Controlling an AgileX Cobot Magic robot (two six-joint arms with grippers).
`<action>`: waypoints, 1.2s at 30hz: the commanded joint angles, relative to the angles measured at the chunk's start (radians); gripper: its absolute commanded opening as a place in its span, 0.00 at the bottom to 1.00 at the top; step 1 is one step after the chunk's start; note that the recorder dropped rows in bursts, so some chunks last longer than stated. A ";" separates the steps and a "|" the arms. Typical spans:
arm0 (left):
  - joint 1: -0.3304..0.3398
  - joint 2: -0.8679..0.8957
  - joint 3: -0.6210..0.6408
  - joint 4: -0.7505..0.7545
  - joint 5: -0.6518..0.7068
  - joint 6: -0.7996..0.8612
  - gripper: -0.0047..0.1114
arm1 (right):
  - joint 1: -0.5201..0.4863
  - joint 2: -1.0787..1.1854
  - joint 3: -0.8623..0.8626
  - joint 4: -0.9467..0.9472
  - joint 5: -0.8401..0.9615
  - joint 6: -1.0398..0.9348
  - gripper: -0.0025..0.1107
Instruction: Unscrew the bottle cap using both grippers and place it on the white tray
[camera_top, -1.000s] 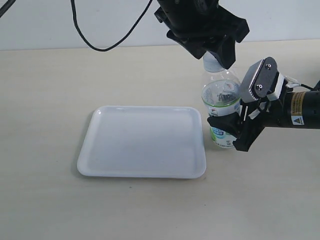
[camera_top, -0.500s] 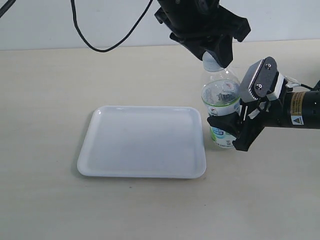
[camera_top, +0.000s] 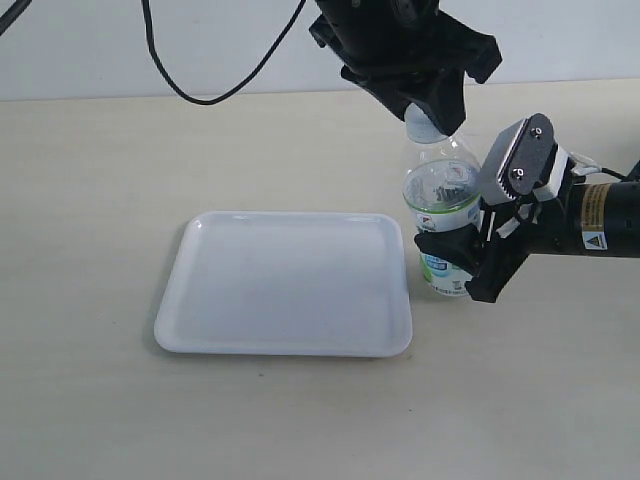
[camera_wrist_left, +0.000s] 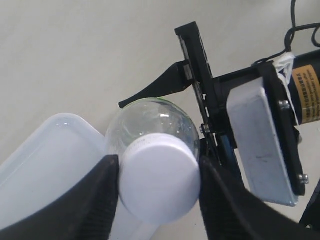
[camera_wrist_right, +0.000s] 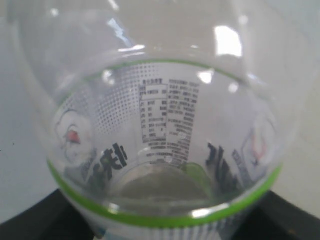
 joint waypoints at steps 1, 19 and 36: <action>-0.002 0.000 0.004 -0.007 -0.003 -0.078 0.04 | -0.003 -0.003 -0.004 -0.018 0.034 -0.006 0.02; -0.002 0.000 0.004 -0.032 -0.003 -0.393 0.04 | -0.003 -0.003 -0.004 -0.018 0.032 -0.008 0.02; -0.002 0.002 0.004 -0.020 -0.003 -0.841 0.04 | -0.003 -0.003 -0.004 -0.018 0.028 -0.008 0.02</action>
